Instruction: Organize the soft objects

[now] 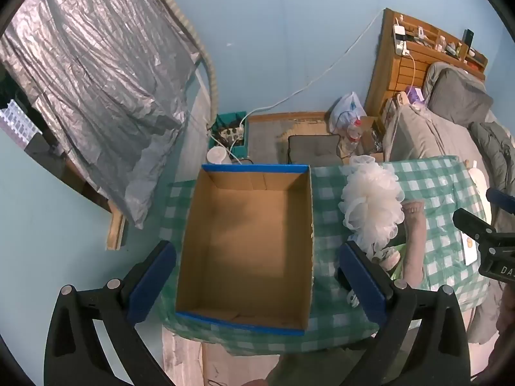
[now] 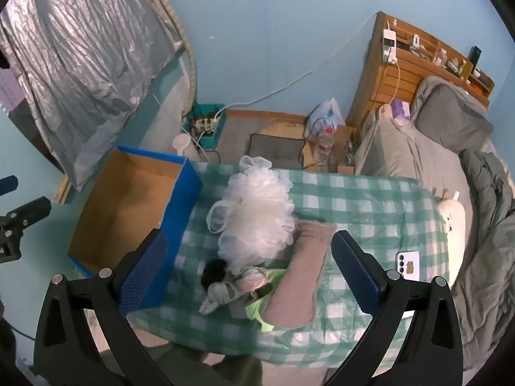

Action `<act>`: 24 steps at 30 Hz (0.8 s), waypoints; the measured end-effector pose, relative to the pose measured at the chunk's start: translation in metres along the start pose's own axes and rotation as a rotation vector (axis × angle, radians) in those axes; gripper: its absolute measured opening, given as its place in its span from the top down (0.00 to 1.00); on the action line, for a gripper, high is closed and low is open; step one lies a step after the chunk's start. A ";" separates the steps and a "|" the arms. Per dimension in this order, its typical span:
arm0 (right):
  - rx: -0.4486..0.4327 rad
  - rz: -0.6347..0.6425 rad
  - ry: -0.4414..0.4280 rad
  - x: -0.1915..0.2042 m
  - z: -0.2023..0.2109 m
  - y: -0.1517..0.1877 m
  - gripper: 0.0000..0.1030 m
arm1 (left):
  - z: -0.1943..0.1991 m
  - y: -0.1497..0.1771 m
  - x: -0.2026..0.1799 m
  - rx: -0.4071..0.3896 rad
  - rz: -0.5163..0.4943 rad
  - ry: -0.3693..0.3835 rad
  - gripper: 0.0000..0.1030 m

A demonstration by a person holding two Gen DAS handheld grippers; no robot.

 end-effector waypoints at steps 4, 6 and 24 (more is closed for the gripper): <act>-0.003 0.000 -0.001 0.000 -0.002 -0.001 0.02 | 0.001 0.000 0.000 -0.008 -0.006 -0.016 0.01; -0.001 0.002 0.000 0.000 -0.002 -0.002 0.02 | 0.002 0.001 0.000 -0.005 -0.006 -0.012 0.01; 0.011 0.006 0.005 0.000 -0.007 -0.008 0.02 | -0.005 -0.011 -0.003 -0.021 0.004 0.009 0.04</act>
Point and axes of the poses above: each gripper's, at about its wrist camera, not at the fingertips, and z roughly against the way its jaws point, x to its left, y to its underside, the point moved 3 cm from there along -z, roughly the way its jaws point, and after that the axes turned 2 degrees about x, right-handed, at the moved point
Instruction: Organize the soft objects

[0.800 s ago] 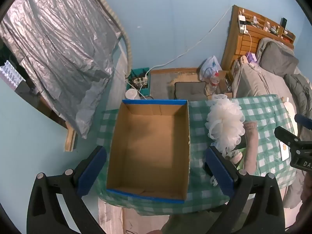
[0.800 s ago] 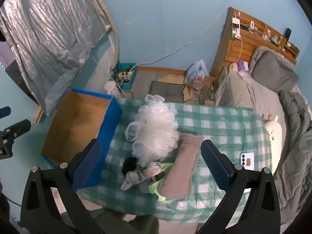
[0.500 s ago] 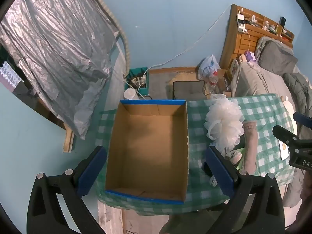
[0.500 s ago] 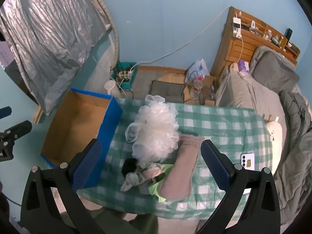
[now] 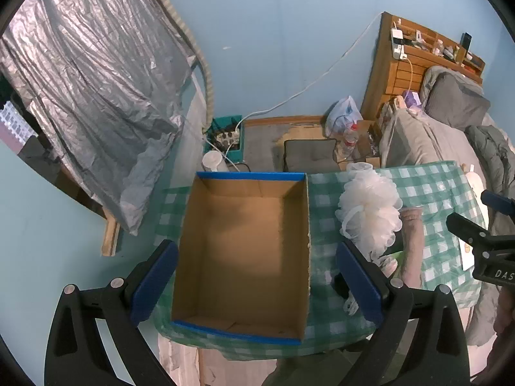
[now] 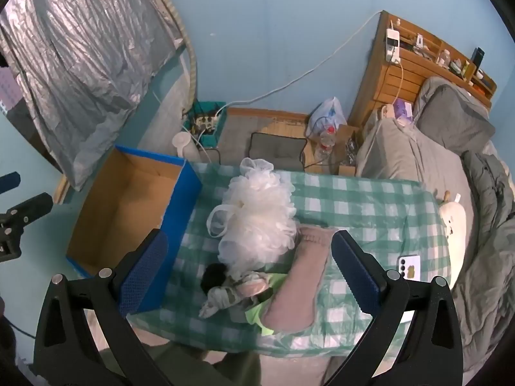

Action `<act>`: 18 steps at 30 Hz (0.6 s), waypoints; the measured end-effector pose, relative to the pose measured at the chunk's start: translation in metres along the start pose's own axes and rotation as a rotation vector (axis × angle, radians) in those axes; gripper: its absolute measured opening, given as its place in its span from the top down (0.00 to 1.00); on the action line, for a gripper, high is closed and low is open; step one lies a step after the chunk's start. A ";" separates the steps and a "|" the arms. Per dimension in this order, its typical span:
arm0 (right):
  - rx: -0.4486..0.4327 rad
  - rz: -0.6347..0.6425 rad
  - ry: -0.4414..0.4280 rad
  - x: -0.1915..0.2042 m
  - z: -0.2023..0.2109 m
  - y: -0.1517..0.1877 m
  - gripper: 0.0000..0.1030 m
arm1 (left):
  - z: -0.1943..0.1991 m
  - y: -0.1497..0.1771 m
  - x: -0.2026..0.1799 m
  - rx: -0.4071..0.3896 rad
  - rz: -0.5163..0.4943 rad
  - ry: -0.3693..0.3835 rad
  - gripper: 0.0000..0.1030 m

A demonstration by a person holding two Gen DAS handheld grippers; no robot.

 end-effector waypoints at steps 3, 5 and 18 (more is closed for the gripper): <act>0.001 -0.002 -0.001 0.000 0.000 -0.001 0.02 | 0.000 -0.002 0.000 -0.003 -0.002 -0.004 0.04; 0.002 -0.002 0.000 0.001 0.000 -0.001 0.02 | 0.000 -0.002 0.000 -0.007 -0.003 -0.006 0.04; 0.006 0.000 -0.001 0.005 -0.008 -0.002 0.02 | -0.002 -0.003 0.000 0.002 0.005 0.010 0.04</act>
Point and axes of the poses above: each gripper's, at about its wrist camera, not at the fingertips, and z roughly against the way its jaws point, x to its left, y to its underside, the point moved 3 cm from there along -z, roughly the way its jaws point, and after that the axes turned 2 degrees about x, right-handed, at the moved point
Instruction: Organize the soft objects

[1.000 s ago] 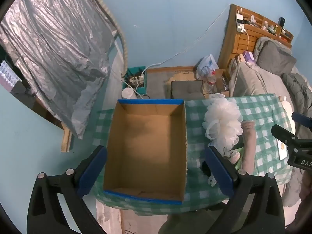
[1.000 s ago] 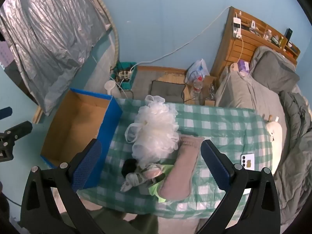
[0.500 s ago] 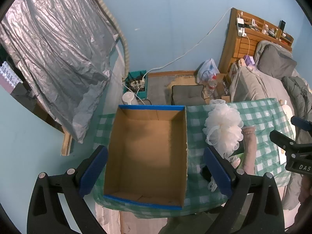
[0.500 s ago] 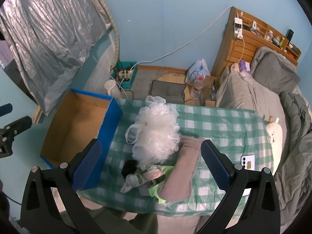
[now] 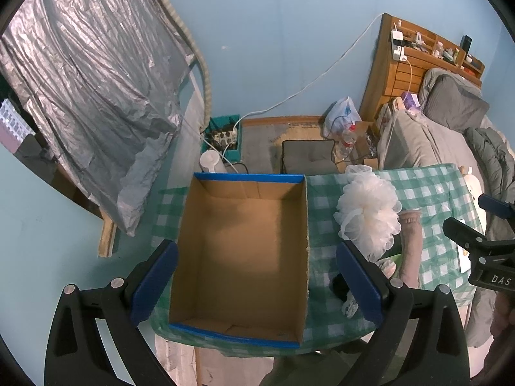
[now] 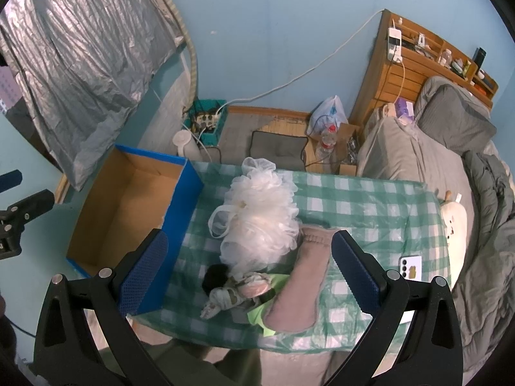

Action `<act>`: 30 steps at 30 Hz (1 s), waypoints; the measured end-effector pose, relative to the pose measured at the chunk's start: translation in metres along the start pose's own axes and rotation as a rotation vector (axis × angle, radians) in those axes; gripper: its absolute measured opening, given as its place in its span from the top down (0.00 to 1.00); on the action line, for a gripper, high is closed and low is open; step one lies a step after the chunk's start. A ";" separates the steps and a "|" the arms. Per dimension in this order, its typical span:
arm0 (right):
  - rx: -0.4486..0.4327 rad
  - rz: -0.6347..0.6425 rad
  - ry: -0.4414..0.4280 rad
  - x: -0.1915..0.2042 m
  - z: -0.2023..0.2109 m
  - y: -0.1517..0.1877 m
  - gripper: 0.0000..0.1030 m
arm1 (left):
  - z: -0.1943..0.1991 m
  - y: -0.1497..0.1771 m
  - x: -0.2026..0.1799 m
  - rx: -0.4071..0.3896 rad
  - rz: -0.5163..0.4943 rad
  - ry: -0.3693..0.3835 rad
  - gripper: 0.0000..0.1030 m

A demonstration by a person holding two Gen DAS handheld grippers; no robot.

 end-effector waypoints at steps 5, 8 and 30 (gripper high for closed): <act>0.001 -0.002 0.001 -0.002 0.002 -0.002 0.02 | -0.001 -0.001 0.001 0.000 -0.006 0.002 0.04; 0.001 -0.003 0.001 -0.001 0.001 -0.002 0.02 | -0.002 -0.001 0.000 0.001 -0.005 0.003 0.04; 0.005 -0.001 0.001 0.000 0.000 -0.004 0.02 | -0.004 0.002 -0.006 0.006 -0.001 0.005 0.04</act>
Point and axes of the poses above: each gripper's, at about its wrist camera, not at the fingertips, and z roughly against the way its jaws point, x to its left, y to its underside, the point moved 3 cm from there along -z, roughly the way its jaws point, and after that the axes turned 2 degrees about x, right-handed, at the moved point
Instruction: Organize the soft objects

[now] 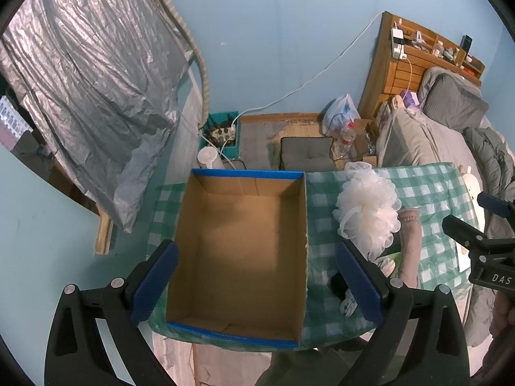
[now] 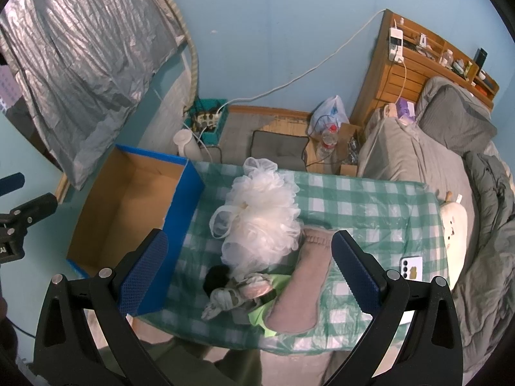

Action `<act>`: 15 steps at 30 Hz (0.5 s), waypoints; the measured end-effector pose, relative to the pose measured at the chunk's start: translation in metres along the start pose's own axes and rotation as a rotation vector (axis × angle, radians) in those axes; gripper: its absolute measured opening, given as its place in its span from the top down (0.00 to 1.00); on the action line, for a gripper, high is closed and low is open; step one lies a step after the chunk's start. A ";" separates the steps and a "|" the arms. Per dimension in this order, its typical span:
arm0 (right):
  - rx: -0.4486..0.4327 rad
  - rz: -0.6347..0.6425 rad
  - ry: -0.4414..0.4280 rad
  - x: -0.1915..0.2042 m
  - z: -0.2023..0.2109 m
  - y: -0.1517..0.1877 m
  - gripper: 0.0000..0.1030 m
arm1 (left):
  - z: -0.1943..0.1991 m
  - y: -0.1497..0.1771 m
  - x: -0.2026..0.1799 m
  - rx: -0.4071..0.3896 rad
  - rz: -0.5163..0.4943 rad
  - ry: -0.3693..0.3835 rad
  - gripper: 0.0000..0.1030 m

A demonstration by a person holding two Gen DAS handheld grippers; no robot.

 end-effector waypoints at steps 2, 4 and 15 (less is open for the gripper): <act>0.000 0.001 0.000 0.000 0.000 0.000 0.02 | 0.000 0.000 0.000 0.001 0.000 0.001 0.04; 0.000 0.000 0.000 0.000 0.000 0.000 0.02 | 0.000 0.000 0.001 0.000 -0.001 0.001 0.04; 0.005 0.000 -0.002 0.002 -0.003 0.002 0.02 | -0.001 0.000 0.001 0.005 0.000 0.003 0.04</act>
Point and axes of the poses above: each gripper's, at about its wrist camera, not at the fingertips, and z roughly against the way its jaws point, x to its left, y to its underside, the point moved 3 cm from there along -z, roughly the way its jaws point, and after that the axes turned 2 degrees about x, right-handed, at the moved point
